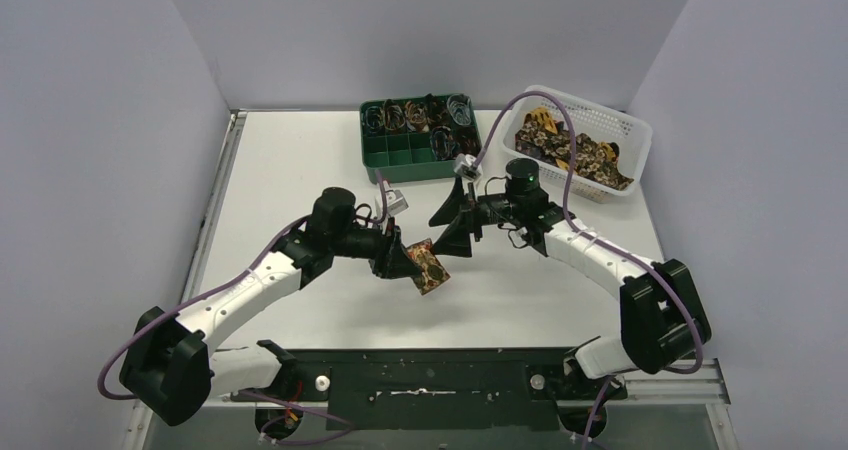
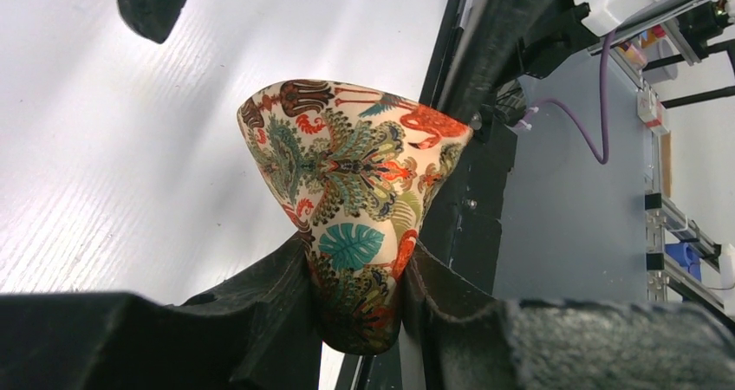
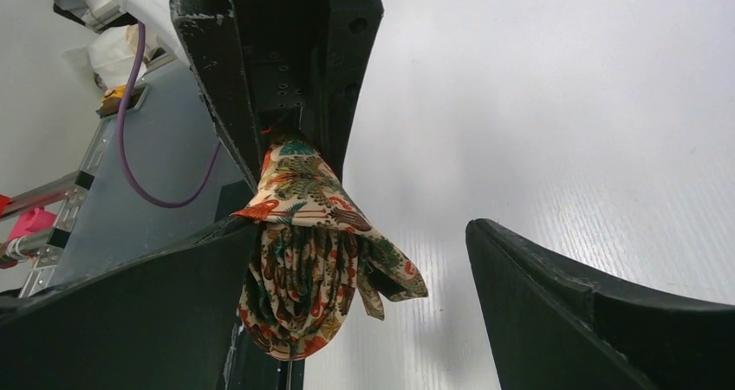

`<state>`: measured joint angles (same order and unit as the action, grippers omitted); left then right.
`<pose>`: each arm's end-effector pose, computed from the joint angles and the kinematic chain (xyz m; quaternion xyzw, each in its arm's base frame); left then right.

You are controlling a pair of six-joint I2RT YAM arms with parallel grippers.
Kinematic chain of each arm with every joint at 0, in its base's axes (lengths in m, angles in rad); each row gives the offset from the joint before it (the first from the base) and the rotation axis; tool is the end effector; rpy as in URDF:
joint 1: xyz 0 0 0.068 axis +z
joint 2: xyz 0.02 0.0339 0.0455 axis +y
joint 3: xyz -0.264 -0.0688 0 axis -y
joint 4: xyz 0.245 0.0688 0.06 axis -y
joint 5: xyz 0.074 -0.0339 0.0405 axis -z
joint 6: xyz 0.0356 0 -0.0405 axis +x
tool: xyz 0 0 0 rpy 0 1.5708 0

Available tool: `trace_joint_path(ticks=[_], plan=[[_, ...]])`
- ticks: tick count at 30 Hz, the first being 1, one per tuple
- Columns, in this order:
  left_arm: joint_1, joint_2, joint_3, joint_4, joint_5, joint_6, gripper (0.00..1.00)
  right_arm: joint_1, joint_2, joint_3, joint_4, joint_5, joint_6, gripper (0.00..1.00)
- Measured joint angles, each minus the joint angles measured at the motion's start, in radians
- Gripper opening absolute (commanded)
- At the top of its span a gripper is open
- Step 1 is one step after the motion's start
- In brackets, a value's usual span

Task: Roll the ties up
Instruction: Pick up the tie at the center of the board.

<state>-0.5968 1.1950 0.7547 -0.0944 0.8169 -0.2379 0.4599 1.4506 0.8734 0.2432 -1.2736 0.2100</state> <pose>0.1963 -0.1647 0.2588 0.3358 0.7494 -0.4997 0.2756 0.2592 0.1664 0.2645 -0.4237 0.6070 0.6108 0.2809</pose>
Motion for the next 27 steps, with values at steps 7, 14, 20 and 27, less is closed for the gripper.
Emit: trace_joint_path(ticks=[7, 14, 20, 27], plan=[[0.002, 0.0, 0.017, -0.016, -0.045, -0.002, 0.0, 0.011, -0.084, -0.008, -0.058, 0.072, -0.053, 1.0], [0.013, 0.0, 0.029, -0.029, -0.077, -0.006, 0.0, 0.027, -0.166, -0.042, -0.092, 0.109, -0.068, 1.0], [0.013, -0.018, 0.032, -0.016, -0.059, -0.026, 0.0, 0.123, -0.141, -0.071, -0.097, 0.138, -0.084, 1.0], [0.01, -0.044, 0.032, -0.016, -0.023, -0.032, 0.0, 0.121, -0.087, -0.047, -0.159, 0.189, -0.146, 1.0]])
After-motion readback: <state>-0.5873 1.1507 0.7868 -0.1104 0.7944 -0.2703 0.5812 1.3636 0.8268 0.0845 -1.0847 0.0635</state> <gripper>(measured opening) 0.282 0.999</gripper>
